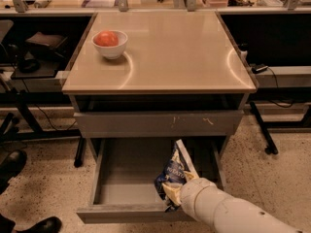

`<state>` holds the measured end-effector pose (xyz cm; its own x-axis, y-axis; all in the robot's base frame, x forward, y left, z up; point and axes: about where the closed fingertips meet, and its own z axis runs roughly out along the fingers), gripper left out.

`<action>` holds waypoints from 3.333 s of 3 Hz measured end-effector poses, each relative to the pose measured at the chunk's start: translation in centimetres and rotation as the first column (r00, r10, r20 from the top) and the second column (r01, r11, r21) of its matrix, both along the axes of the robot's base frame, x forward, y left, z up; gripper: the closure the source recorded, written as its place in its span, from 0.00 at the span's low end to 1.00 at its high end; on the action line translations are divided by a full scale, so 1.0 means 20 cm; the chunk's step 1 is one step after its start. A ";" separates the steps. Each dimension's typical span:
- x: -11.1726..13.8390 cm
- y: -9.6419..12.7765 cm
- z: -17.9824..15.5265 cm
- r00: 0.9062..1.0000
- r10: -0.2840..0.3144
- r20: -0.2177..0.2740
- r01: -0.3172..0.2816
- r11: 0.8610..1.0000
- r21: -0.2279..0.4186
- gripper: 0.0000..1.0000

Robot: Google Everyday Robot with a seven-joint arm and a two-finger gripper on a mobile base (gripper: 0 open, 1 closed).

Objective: Pick blue chip bag from middle drawer and place on counter

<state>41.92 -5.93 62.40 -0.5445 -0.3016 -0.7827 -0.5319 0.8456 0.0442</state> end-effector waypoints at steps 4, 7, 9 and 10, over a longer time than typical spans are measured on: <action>0.21 -0.69 0.95 0.919 -0.344 0.190 0.349 0.937 0.011 1.00; 0.35 -0.85 1.27 0.841 -0.408 0.354 0.425 0.904 0.033 1.00; 0.72 -1.00 1.90 0.678 -0.470 0.566 0.495 0.860 0.122 1.00; 0.75 -0.95 1.94 0.681 -0.463 0.567 0.488 0.865 0.121 1.00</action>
Offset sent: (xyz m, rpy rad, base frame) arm 0.0406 -0.0911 0.0861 -0.0862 0.0100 -0.2608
